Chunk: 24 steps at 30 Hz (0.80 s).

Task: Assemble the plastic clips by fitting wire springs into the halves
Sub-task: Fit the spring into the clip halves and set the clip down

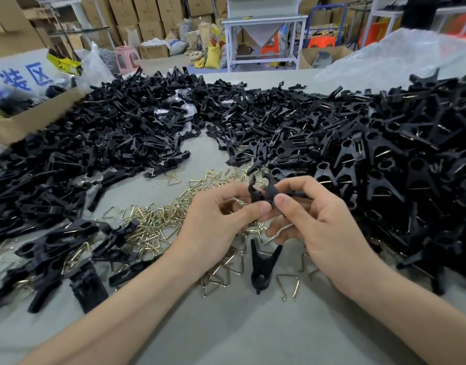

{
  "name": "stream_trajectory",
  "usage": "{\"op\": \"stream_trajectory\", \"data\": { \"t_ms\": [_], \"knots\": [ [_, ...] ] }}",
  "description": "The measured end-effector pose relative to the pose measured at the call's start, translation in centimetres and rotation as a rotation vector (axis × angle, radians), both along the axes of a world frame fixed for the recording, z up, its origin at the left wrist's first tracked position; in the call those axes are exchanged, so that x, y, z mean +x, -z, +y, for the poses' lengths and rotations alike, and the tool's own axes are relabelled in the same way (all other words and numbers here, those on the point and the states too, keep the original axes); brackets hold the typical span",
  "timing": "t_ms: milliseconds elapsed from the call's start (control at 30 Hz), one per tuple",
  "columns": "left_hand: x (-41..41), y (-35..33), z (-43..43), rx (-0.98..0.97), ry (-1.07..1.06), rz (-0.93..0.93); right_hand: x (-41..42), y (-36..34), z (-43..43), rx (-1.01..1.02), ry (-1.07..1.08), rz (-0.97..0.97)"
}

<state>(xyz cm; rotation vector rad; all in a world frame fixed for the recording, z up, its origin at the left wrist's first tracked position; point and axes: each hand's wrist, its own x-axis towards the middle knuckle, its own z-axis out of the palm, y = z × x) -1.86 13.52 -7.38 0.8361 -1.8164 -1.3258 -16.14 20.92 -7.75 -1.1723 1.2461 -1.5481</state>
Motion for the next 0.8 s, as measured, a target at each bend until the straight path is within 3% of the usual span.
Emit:
{"op": "stream_trajectory", "data": {
  "t_ms": [133, 667, 800],
  "knots": [
    [0.03, 0.00, 0.00, 0.011, 0.033, -0.004, -0.06, 0.12, 0.11, -0.049, -0.003, 0.116],
    [-0.08, -0.39, 0.18, 0.003, -0.020, 0.018, -0.18, 0.30, 0.33, -0.140, 0.028, 0.245],
    [-0.02, -0.33, 0.11, 0.013, -0.038, 0.057, 0.00, 0.42, 0.46, -0.140, 0.044, 0.498]
  ]
}}
